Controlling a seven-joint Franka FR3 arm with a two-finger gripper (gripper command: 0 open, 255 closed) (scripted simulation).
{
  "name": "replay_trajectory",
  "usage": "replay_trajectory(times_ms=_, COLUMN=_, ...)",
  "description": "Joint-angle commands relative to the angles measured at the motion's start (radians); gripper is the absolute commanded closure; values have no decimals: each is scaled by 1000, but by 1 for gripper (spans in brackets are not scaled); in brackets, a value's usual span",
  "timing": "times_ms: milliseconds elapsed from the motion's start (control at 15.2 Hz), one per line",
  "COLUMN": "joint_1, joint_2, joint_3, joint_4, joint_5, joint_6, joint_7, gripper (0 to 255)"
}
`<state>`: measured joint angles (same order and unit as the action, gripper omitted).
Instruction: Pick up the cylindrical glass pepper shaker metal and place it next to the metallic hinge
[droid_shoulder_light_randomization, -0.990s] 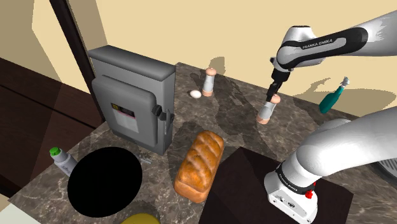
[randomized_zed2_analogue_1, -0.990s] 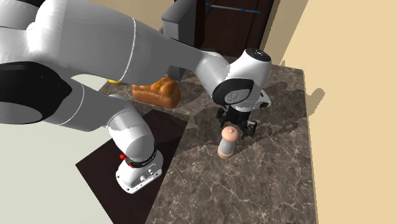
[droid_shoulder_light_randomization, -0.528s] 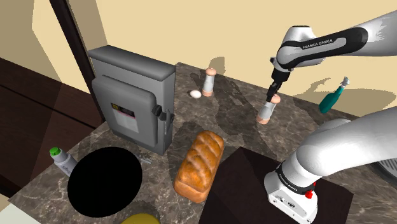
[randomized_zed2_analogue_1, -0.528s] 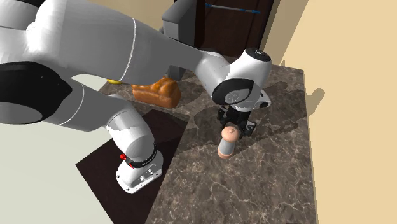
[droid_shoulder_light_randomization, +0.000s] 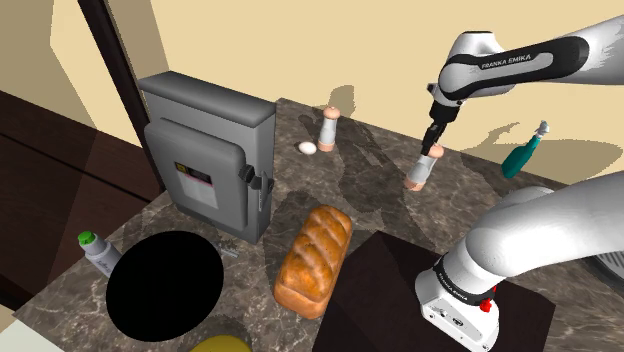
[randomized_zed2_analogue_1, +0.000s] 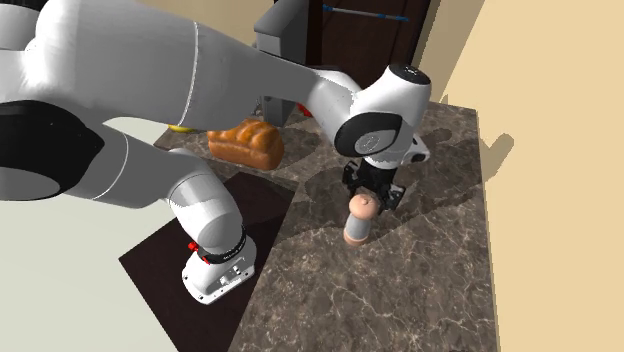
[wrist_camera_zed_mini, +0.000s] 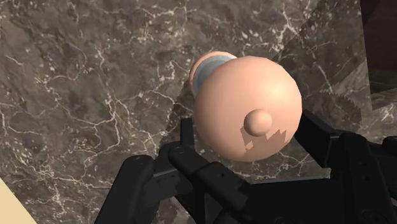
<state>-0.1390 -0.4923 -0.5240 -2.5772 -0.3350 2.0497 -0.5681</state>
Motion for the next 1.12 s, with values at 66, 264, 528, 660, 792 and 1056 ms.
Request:
replay_trajectory(times_ms=66, joint_1=-1, joint_2=-21, joint_3=12, joint_4=26, joint_5=4, joint_6=-47, joint_7=-1, gripper=255)
replay_trajectory(times_ms=264, joint_1=-1, joint_2=-39, joint_3=24, joint_4=54, joint_5=9, joint_6=-93, joint_7=-2, gripper=255)
replay_trajectory(times_ms=528, joint_1=0, joint_2=-58, joint_3=38, joint_4=94, joint_5=17, joint_6=-152, joint_7=-4, gripper=255)
replay_trajectory(times_ms=660, joint_1=1, joint_2=-65, joint_3=45, joint_4=116, joint_5=21, joint_6=-181, joint_7=-5, gripper=255)
replay_trajectory(times_ms=792, joint_1=2, joint_2=-71, joint_3=52, joint_4=138, joint_5=25, joint_6=-209, joint_7=-7, gripper=255)
replay_trajectory(times_ms=1056, joint_1=4, joint_2=-81, joint_3=65, joint_4=184, joint_5=33, joint_6=-265, joint_7=-10, gripper=255)
